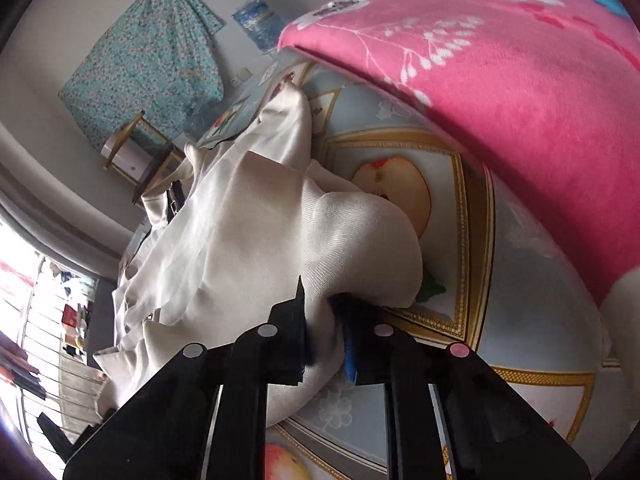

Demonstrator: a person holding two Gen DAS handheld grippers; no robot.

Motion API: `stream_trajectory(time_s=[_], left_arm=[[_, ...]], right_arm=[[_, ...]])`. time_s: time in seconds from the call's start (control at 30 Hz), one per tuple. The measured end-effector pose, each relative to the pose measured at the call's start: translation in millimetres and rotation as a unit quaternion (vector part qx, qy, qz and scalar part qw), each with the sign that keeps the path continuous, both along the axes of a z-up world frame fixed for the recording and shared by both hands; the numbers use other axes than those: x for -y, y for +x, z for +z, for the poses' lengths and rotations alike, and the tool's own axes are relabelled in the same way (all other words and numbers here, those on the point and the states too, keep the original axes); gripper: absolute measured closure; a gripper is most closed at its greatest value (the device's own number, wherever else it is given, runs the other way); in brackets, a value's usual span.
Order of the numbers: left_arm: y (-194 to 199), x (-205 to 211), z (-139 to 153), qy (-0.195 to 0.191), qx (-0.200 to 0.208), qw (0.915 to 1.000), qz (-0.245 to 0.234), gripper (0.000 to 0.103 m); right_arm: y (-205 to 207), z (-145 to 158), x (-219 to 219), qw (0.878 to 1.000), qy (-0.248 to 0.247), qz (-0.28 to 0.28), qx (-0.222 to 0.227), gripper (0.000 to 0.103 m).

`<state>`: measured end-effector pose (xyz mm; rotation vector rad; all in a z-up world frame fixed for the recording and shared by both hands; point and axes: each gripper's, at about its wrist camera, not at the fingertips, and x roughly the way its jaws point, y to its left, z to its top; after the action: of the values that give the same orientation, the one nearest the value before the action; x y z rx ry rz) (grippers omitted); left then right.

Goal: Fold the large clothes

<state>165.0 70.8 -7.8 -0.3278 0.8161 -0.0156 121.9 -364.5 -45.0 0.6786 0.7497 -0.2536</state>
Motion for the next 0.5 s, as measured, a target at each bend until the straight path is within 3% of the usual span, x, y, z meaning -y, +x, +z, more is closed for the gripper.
stream_trajectory(time_s=[0.07, 0.13, 0.3, 0.37, 0.5], left_arm=[[-15.3, 10.3, 15.1, 0.053, 0.041, 0.9975, -0.022, 0.096], [-23.6, 13.8, 30.3, 0.072, 0.065, 0.9947, -0.034, 0.099], [-50.6, 8.5, 59.9, 0.061, 0.094, 0.9911, -0.073, 0.099], [-64.4, 2.8, 64.6, 0.055, 0.087, 0.9908, -0.088, 0.099], [-101.1, -26.2, 52.7, 0.026, 0.028, 0.9948, -0.094, 0.099]], right_arm=[[-8.2, 19.6, -8.8, 0.999, -0.049, 0.014, 0.011, 0.095], [-18.3, 33.4, -10.5, 0.998, -0.061, 0.023, 0.025, 0.098], [-50.4, 51.7, -10.6, 0.996, -0.077, 0.037, 0.039, 0.099], [-63.7, 54.3, -16.7, 0.995, -0.082, 0.041, 0.034, 0.099], [-103.5, 43.7, -15.1, 0.998, -0.048, 0.048, 0.01, 0.099]])
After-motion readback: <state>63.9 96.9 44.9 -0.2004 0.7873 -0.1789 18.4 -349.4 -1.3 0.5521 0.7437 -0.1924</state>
